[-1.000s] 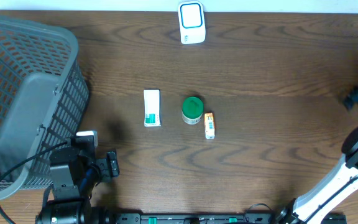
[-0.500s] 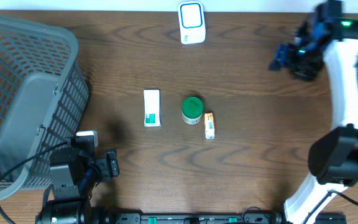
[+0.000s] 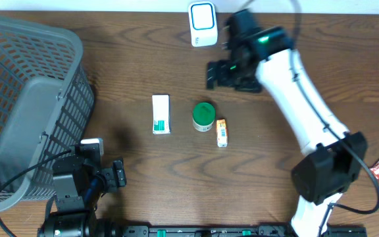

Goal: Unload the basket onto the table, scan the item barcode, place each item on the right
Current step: 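Move the open right gripper over the green-capped jar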

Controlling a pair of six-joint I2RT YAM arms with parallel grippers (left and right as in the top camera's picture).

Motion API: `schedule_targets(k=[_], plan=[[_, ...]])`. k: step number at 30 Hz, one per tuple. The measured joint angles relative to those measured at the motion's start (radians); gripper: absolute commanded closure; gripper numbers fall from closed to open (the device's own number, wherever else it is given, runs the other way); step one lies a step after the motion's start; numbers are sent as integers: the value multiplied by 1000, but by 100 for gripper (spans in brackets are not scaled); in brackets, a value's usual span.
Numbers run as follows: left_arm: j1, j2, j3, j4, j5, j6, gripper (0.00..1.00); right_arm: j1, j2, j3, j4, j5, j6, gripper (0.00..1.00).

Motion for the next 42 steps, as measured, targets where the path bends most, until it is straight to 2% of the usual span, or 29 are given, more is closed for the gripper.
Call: schedule_targets(k=[4, 7, 18, 29, 42], plan=[[0, 0, 0, 0, 0, 0, 12, 123, 3, 0, 31, 125, -65, 1], [0, 0, 0, 0, 0, 0, 12, 164, 22, 0, 58, 162, -101, 1], [0, 0, 0, 0, 0, 0, 12, 151, 217, -1, 58, 171, -126, 1], [0, 0, 0, 0, 0, 0, 12, 157, 289, -1, -3, 124, -80, 1], [0, 0, 0, 0, 0, 0, 12, 212, 297, -8, 34, 100, -7, 1]])
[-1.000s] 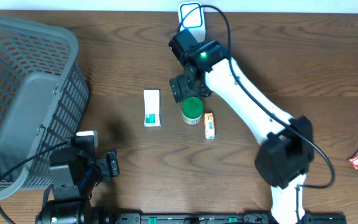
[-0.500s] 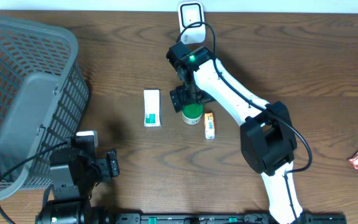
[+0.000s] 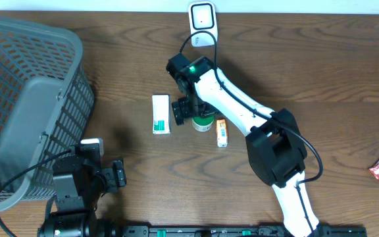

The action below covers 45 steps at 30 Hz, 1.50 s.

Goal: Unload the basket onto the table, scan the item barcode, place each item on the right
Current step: 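Move the open right gripper over the green-capped jar, then lower the right gripper around the jar and close on it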

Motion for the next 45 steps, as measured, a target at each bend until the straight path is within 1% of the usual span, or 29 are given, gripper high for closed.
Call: schedule_targets(k=[18, 23, 27, 32, 35, 37, 38, 45], plan=[[0, 0, 0, 0, 0, 0, 12, 0, 58, -23, 28, -3, 6, 1], [0, 0, 0, 0, 0, 0, 12, -1, 58, -23, 31, -3, -25, 5], [0, 0, 0, 0, 0, 0, 12, -9, 58, -23, 31, -6, -41, 14], [0, 0, 0, 0, 0, 0, 12, -19, 58, -23, 34, -28, -57, 17], [0, 0, 0, 0, 0, 0, 12, -19, 58, -28, 40, -30, -60, 17], [0, 0, 0, 0, 0, 0, 12, -19, 55, -36, 50, -31, -60, 22], [0, 0, 0, 0, 0, 0, 12, -19, 49, -46, 58, -30, -58, 23], [0, 0, 0, 0, 0, 0, 12, -20, 29, -82, 87, -31, 6, 23]])
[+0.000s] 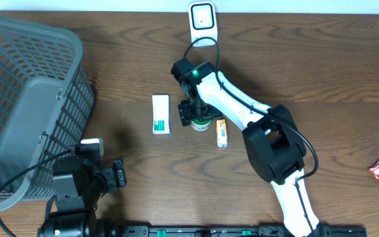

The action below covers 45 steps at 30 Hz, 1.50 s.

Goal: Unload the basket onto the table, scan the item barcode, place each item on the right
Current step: 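Lower the right gripper around the jar and close on it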

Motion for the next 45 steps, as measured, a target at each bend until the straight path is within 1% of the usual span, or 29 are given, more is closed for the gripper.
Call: schedule_targets(k=[2, 4, 6, 8, 9, 10, 13, 15, 16, 19, 21, 30, 34, 39, 45], plan=[[0, 0, 0, 0, 0, 0, 12, -1, 0, 0, 0, -2, 32, 20], [0, 0, 0, 0, 0, 0, 12, -4, 0, 0, 0, -6, 58, 14], [0, 0, 0, 0, 0, 0, 12, -9, -1, -1, -4, -10, 77, 10], [0, 0, 0, 0, 0, 0, 12, -12, -3, -4, -8, -16, 91, 10], [0, 0, 0, 0, 0, 0, 12, -14, -3, -4, -9, -18, 93, 12], [0, 0, 0, 0, 0, 0, 12, -14, -3, -4, -9, -20, 90, 17], [0, 0, 0, 0, 0, 0, 12, -14, -3, -4, -14, -22, 57, 16], [0, 0, 0, 0, 0, 0, 12, -14, -4, -4, -29, -18, 27, 13], [0, 0, 0, 0, 0, 0, 12, -14, -4, -4, -47, -16, 19, 1], [0, 0, 0, 0, 0, 0, 12, -18, -5, -5, -96, -14, 32, 1], [0, 0, 0, 0, 0, 0, 12, -18, -5, -5, -111, -17, 72, 1], [0, 0, 0, 0, 0, 0, 12, -17, -5, -5, -95, -72, 308, 1], [0, 0, 0, 0, 0, 0, 12, -9, -6, -7, -60, -72, 430, 1], [0, 0, 0, 0, 0, 0, 12, 11, -7, -11, -11, -58, 482, 1], [0, 0, 0, 0, 0, 0, 12, 20, -7, -12, -13, -40, 465, 1]])
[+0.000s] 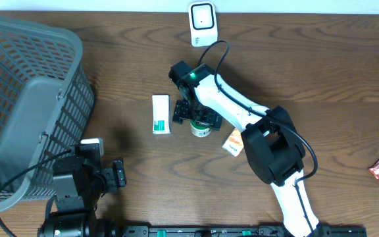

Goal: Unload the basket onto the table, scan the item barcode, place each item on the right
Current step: 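Lower the right gripper around the jar and close on it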

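Note:
The small jar with a green cap [202,129] lies mid-table, tipped so its white body shows. My right gripper [196,117] is right over it. The wrist hides the fingers, so whether they are holding the jar is not visible. A white box with a green label [161,114] lies just left of the gripper. A small orange packet [231,142] lies askew to the lower right of the jar. The white barcode scanner [202,24] stands at the far edge. My left gripper [119,172] rests open at the near left, holding nothing.
A large grey mesh basket [25,99] fills the left side of the table. A red packet pokes in at the right edge. The right arm's white links [242,108] reach diagonally over the table's middle.
The jar now shows its white body rather than only its green cap. The orange packet has shifted right and toward me and turned askew. My right gripper stays over the jar.
My right gripper was first at the far side, right of the scanner. It then stood between the white box and the jar, and after that directly over the jar. Now the jar is tipped and the orange packet has been displaced. The left arm stayed still.

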Controlling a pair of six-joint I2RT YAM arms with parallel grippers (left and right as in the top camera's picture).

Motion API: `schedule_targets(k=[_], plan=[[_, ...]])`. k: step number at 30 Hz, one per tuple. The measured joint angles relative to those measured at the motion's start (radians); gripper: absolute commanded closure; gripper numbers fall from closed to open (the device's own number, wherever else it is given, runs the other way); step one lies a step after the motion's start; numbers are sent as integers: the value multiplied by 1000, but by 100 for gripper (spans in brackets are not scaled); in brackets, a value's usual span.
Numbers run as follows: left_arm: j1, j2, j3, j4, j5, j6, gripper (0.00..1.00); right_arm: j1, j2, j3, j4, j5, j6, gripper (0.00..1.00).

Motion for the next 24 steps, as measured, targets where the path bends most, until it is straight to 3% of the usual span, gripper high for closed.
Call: schedule_targets(k=[17, 24], plan=[[0, 0, 0, 0, 0, 0, 12, -4, -2, 3, -85, 0, -245, 1], [0, 0, 0, 0, 0, 0, 12, -5, -2, 3, -37, 2, -271, 1]])
